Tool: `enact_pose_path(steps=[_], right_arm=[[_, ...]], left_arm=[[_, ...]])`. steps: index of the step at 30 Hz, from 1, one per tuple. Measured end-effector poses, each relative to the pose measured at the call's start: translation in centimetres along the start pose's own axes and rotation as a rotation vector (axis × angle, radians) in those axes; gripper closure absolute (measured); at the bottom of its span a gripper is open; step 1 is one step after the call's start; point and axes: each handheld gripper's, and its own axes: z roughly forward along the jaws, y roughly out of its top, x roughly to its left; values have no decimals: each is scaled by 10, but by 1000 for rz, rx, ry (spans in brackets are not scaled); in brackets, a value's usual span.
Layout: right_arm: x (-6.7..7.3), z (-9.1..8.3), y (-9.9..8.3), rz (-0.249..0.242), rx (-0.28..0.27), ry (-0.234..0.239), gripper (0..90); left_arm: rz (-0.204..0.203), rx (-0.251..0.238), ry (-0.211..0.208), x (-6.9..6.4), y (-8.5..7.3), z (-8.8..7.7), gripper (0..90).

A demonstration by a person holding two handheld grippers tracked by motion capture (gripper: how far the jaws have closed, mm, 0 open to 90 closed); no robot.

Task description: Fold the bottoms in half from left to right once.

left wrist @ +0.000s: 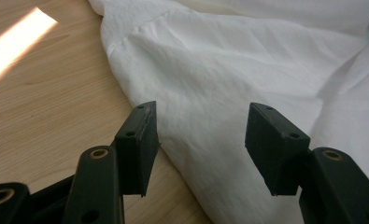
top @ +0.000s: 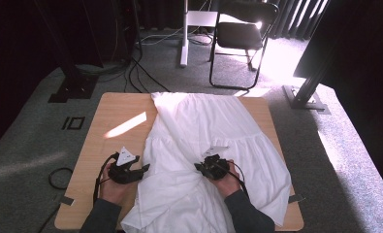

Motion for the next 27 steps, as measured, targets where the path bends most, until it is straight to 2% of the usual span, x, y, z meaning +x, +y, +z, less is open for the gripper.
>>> enact_pose_path(steps=[5, 8, 10, 11, 12, 13, 14, 15, 16, 17, 18, 19, 20, 22, 24, 27], right_arm=[[7, -45, 20, -46, -156, -38, 866], [6, -75, 31, -59, -247, -82, 866], [0, -97, 37, -55, -309, -119, 867], [0, -97, 37, -55, -309, -119, 867], [-4, -104, 38, -49, -326, -134, 867], [-17, -123, 39, -25, -376, -197, 866], [-23, -130, 38, -2, -388, -209, 866], [-31, -137, 36, 13, -396, -222, 866], [-37, -141, 33, 21, -395, -256, 866], [-37, -141, 33, 21, -395, -256, 866], [-43, -145, 29, 28, -386, -295, 866], [-43, -145, 29, 28, -386, -295, 866], [-59, -150, 16, 72, -372, -350, 866], [-71, -151, 4, 109, -353, -393, 867], [-82, -151, -8, 141, -329, -420, 866], [-92, -144, -23, 165, -283, -419, 865]], left_arm=[[-2, -1, -14, -2, 0, 3, 453], [4, 5, -25, -5, 0, 6, 452], [10, 12, -36, -8, 0, 9, 452], [10, 12, -36, -8, 0, 9, 451], [18, 17, -47, -12, 0, 11, 451], [30, 23, -57, -16, -1, 14, 448], [28, 25, -66, -19, -1, 16, 445], [28, 26, -75, -20, -1, 18, 443], [24, 25, -85, -22, -1, 20, 440], [24, 25, -85, -22, -1, 20, 437], [24, 25, -85, -22, -1, 20, 437], [26, 24, -117, -28, 1, 24, 437], [32, 24, -126, -32, 2, 27, 425], [38, 21, -154, -39, 5, 32, 411], [55, 29, -177, -48, 9, 39, 385], [70, 39, -198, -62, 14, 51, 355]])
